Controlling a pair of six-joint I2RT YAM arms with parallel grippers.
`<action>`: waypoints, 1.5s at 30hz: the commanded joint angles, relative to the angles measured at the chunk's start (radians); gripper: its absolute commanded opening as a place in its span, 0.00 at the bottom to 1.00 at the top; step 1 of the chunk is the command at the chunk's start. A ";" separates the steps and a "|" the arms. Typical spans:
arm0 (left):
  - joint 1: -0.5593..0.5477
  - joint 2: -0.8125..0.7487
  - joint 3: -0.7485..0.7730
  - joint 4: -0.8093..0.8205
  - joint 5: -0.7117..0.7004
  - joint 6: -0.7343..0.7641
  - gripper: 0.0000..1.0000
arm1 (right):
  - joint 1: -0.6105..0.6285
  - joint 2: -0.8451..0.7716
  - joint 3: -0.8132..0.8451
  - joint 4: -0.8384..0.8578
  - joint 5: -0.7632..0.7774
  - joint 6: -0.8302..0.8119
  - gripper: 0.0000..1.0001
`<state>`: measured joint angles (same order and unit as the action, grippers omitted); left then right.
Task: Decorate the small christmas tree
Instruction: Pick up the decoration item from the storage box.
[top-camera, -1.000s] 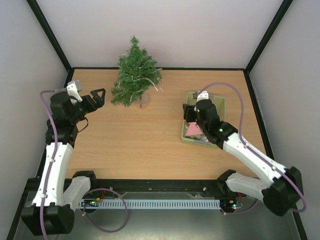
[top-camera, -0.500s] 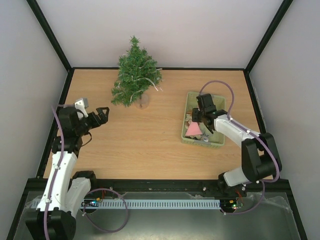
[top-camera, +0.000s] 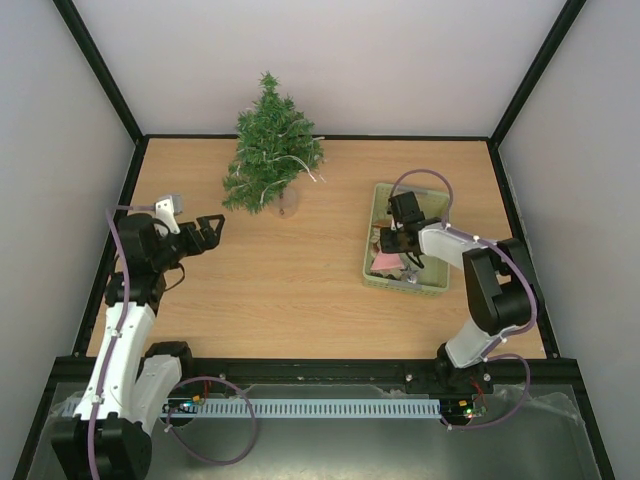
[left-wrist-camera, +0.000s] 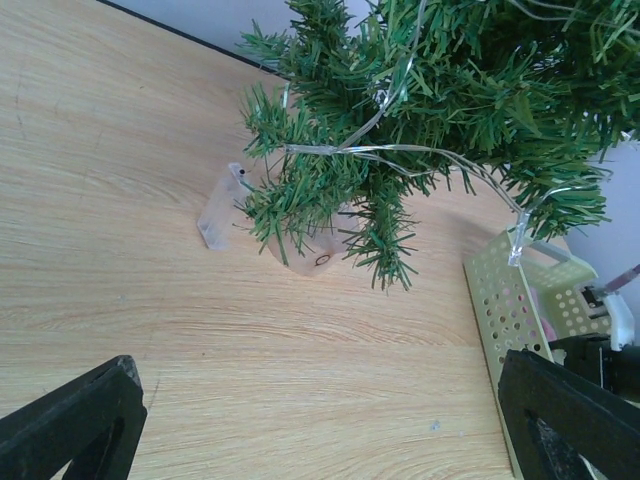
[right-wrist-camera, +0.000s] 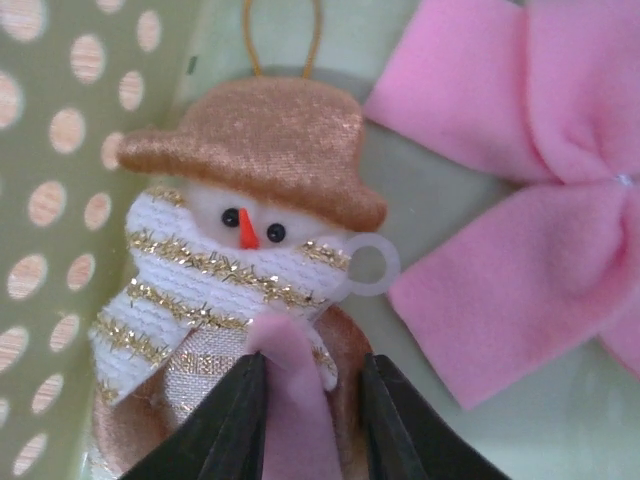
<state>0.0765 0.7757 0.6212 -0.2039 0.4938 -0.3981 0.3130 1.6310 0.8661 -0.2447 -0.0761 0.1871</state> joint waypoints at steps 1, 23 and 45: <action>-0.009 -0.028 0.009 0.000 0.013 0.033 0.97 | -0.006 0.017 0.045 -0.003 -0.034 -0.042 0.17; -0.023 -0.071 -0.024 -0.006 0.017 0.036 0.91 | -0.005 -0.252 0.078 -0.188 0.013 0.025 0.02; -0.023 -0.077 -0.026 0.000 0.041 0.040 0.91 | -0.006 -0.119 -0.019 -0.120 -0.040 0.083 0.31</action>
<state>0.0555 0.7074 0.6033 -0.2150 0.5133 -0.3672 0.3115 1.5074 0.8768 -0.3622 -0.0940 0.2512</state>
